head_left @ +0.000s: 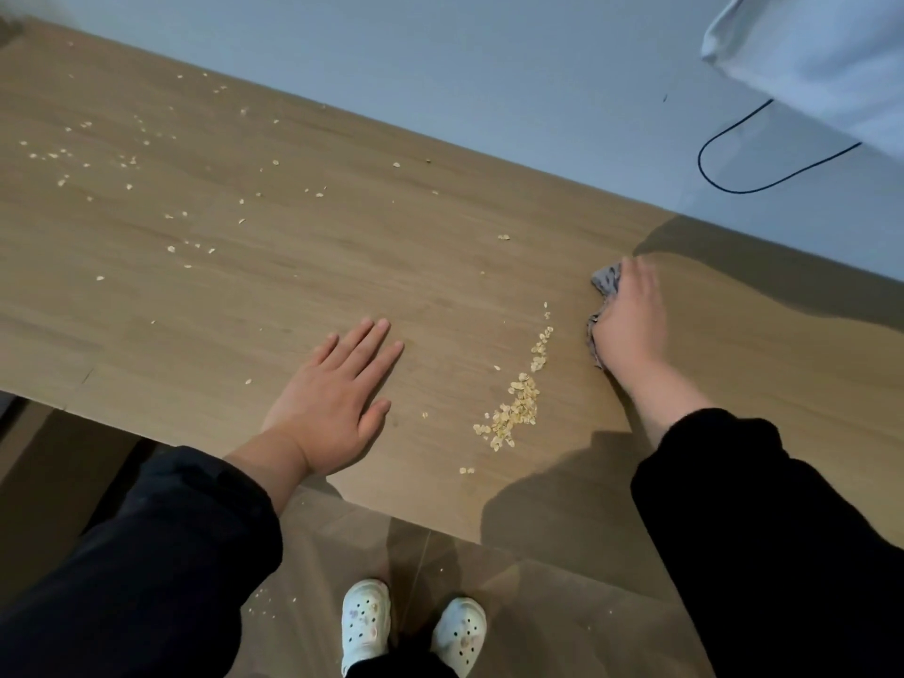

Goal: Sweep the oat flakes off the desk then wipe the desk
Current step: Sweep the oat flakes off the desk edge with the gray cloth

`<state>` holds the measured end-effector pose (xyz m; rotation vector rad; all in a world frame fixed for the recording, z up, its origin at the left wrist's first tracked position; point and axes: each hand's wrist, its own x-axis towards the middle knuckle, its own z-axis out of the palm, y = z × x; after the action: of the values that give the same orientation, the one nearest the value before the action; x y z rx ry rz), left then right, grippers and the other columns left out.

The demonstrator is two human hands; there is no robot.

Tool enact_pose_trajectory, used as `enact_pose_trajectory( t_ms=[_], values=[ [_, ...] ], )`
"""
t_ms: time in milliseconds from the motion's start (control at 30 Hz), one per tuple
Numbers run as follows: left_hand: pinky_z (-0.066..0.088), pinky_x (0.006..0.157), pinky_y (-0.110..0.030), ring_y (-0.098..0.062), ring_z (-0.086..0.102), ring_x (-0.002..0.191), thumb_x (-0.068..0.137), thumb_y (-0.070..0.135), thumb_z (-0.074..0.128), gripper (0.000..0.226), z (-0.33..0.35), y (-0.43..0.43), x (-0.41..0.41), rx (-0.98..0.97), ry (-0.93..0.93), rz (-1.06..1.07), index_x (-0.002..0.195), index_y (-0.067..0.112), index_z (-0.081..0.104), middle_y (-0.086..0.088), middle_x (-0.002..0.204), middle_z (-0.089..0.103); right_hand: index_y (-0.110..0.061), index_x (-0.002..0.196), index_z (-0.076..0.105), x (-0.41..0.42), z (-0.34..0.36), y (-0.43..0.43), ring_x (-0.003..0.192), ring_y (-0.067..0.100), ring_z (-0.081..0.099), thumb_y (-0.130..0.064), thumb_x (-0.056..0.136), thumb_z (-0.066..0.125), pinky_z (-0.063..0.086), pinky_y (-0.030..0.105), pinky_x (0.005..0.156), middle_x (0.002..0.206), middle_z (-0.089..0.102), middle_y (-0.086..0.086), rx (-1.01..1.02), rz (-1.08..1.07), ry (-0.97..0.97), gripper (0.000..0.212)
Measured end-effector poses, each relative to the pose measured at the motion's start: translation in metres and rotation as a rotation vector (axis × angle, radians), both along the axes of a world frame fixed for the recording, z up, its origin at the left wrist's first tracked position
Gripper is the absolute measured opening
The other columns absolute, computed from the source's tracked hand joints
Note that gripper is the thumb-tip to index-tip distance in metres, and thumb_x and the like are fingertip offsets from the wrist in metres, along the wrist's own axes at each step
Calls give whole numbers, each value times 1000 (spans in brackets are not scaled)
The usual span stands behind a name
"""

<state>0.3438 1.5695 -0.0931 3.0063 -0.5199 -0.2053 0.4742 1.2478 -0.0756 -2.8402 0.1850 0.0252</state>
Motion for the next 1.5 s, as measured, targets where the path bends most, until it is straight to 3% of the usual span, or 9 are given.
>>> enact_pose_trajectory(
  t_ms=[300, 400, 533, 667, 833, 1067, 1200, 1400, 1500],
  values=[
    [15, 114, -42, -26, 18, 146, 92, 43, 30, 66, 0, 1, 1, 15, 5, -9, 151, 14, 27, -10, 158, 20, -19, 153, 22, -8, 12, 26, 149, 15, 11, -9, 98, 44, 8, 36, 122, 162, 13, -1, 9, 661, 74, 60],
    [15, 114, -43, -26, 16, 147, 92, 44, 30, 66, 0, 1, 0, 9, 20, -4, 151, 15, 26, -9, 159, 19, -19, 150, 28, 9, 16, -8, 143, 24, 30, -13, 96, 47, 25, 43, 118, 157, 29, 6, 75, 448, 65, 58],
    [14, 115, -43, -25, 15, 147, 93, 44, 30, 66, 0, 2, 1, 13, 18, -3, 152, 16, 25, -8, 159, 18, -16, 143, 29, 37, 6, -10, 121, 36, 52, -13, 97, 48, 46, 43, 93, 139, 47, 17, 162, 151, 18, 50],
    [12, 115, -42, -25, 14, 147, 93, 45, 28, 66, 1, 1, 1, 14, 31, 8, 152, 16, 25, -8, 159, 17, -16, 143, 30, 39, 3, 20, 135, 34, 41, -14, 96, 49, 40, 54, 108, 151, 35, 14, 157, 154, -14, 51],
    [12, 115, -41, -27, 19, 146, 92, 44, 29, 67, 4, -1, 0, 36, 73, 1, 150, 13, 29, -10, 158, 21, -14, 152, 22, 15, 9, 18, 149, 21, 7, -16, 99, 47, 9, 42, 122, 162, 10, 5, 41, 434, 45, 59],
    [8, 119, -36, -24, 18, 146, 88, 47, 17, 72, 15, -5, 35, -94, 7, 82, 150, 11, 29, -8, 158, 24, -13, 152, 26, 9, 8, -40, 148, 21, 15, -8, 99, 42, 11, 35, 121, 162, 13, 2, 23, 364, 24, 56],
    [-5, 118, -32, -17, -4, 148, 95, 44, 12, 67, 8, -13, 62, -117, -8, 212, 154, 12, 12, -3, 162, 3, -9, 151, 26, 26, 1, -48, 149, 21, 13, -1, 98, 41, 9, 29, 118, 162, 13, 5, 135, 177, -7, 56],
    [-4, 120, -32, -13, -10, 148, 85, 50, -4, 77, -2, -17, 66, -65, -8, 275, 155, 16, 4, 1, 161, -4, -5, 141, 36, 75, -4, -31, 131, 37, 41, 2, 79, 66, 37, 44, 110, 149, 34, 15, 43, 74, -13, 69],
    [0, 120, -34, -14, -5, 148, 88, 48, 2, 75, -2, -16, 67, -73, -27, 284, 154, 15, 12, 0, 161, 2, -9, 148, 28, 89, -8, -12, 142, 32, 27, -3, 82, 65, 28, 41, 115, 157, 23, 11, 20, 59, -15, 76]
  ],
)
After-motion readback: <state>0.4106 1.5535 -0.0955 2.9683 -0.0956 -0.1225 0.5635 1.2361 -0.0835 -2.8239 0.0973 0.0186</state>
